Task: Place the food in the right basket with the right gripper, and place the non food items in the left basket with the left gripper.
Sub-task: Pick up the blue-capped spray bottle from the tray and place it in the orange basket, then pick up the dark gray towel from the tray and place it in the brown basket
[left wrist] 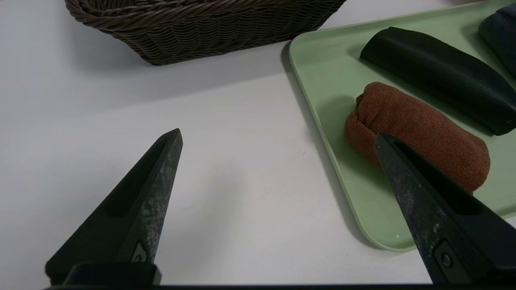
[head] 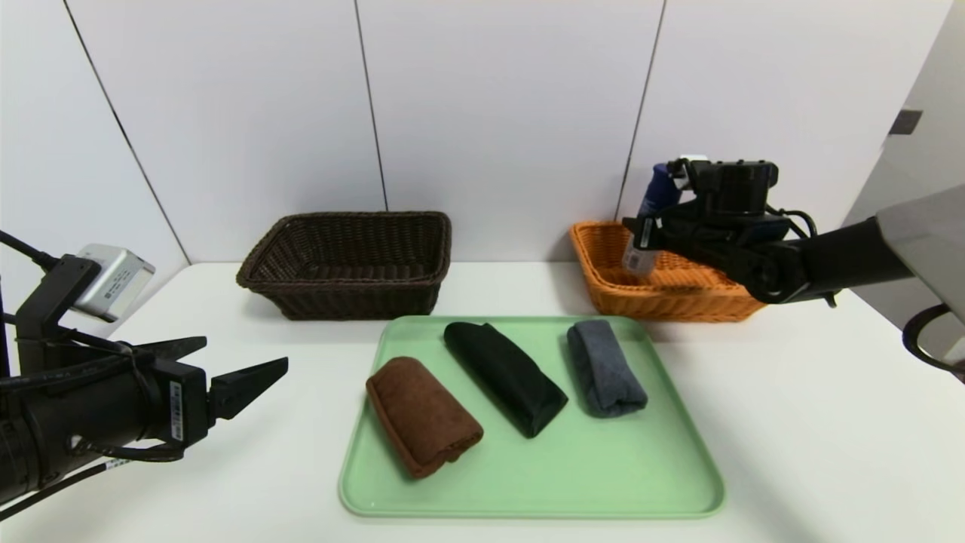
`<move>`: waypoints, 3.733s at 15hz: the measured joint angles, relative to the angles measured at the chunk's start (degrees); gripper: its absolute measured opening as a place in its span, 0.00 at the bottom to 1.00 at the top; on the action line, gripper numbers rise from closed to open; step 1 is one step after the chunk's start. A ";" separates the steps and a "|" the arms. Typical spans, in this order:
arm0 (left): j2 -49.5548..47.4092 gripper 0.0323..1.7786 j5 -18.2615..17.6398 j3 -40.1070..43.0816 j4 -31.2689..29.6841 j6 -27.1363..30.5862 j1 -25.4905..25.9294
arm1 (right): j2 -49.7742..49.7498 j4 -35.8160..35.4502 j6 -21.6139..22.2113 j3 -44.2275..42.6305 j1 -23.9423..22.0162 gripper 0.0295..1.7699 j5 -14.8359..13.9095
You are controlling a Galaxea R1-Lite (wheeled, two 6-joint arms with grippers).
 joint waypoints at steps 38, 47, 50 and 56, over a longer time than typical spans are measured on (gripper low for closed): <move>-2.06 0.95 2.61 -12.59 13.95 -2.47 -0.69 | -31.52 43.52 -6.16 -10.97 4.35 0.95 -1.63; -2.11 0.95 2.52 -29.68 46.46 -2.50 -7.39 | -33.29 87.48 4.89 -26.55 12.31 0.96 -2.40; -1.65 0.95 2.52 -30.07 46.41 -2.80 -7.83 | -28.72 90.91 15.02 -28.54 18.54 0.96 -5.66; -1.43 0.95 2.50 -29.73 46.39 -4.88 -9.29 | -20.09 91.78 23.04 -28.98 25.38 0.96 -11.73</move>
